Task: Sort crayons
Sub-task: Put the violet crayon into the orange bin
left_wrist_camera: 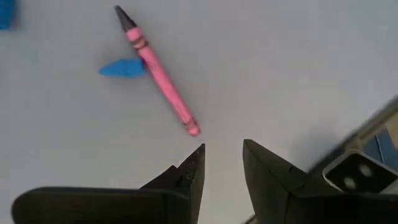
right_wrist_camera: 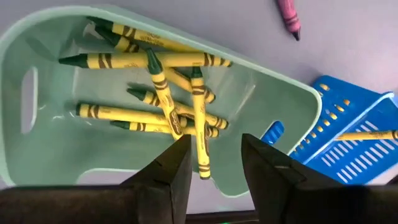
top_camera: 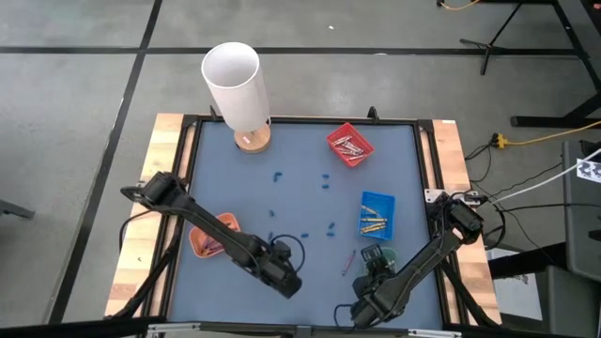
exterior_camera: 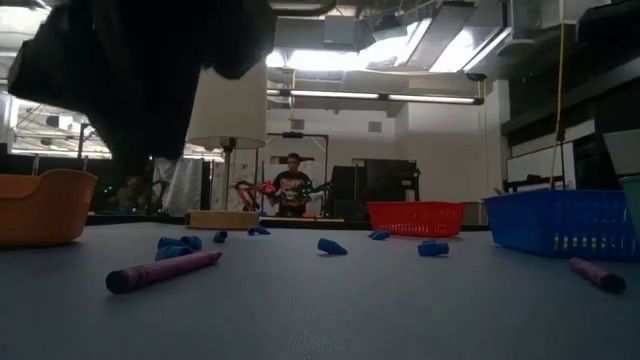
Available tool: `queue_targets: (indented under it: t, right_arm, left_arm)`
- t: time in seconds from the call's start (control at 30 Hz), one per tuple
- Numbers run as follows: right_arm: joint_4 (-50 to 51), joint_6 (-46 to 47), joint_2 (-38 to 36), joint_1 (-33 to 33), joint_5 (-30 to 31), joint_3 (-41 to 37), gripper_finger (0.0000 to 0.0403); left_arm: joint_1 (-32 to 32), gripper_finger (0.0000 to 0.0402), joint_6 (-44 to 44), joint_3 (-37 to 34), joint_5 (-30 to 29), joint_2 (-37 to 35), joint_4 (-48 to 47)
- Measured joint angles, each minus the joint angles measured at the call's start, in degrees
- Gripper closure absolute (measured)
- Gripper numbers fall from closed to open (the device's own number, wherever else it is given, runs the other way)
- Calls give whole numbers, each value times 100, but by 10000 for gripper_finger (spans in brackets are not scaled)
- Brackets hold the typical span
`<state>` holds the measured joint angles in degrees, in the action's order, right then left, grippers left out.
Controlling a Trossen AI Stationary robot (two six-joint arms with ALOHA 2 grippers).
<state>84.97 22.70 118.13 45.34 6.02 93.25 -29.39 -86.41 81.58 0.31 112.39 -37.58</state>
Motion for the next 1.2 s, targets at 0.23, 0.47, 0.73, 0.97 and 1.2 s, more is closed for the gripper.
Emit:
queue_targets:
  t: [0.23, 0.47, 0.73, 0.97, 1.2]
  right_arm:
    - [18, -66, 0, 0, 5, 0, 265]
    - [73, -151, 0, 0, 107, 0, 265]
    - [214, -160, 0, 0, 109, 0, 265]
    - [214, -160, 0, 0, 111, 2, 265]
    - [211, -157, 0, 1, 111, 2, 265]
  left_arm:
    - [48, 308, -217, 0, -352, 134, -295]
    - [212, 308, -217, 0, -539, 137, -303]
    - [194, 308, -367, 0, -312, 479, -340]
    - [160, 308, -462, 4, -268, 619, -364]
    - [119, 308, -455, 13, -249, 661, -438]
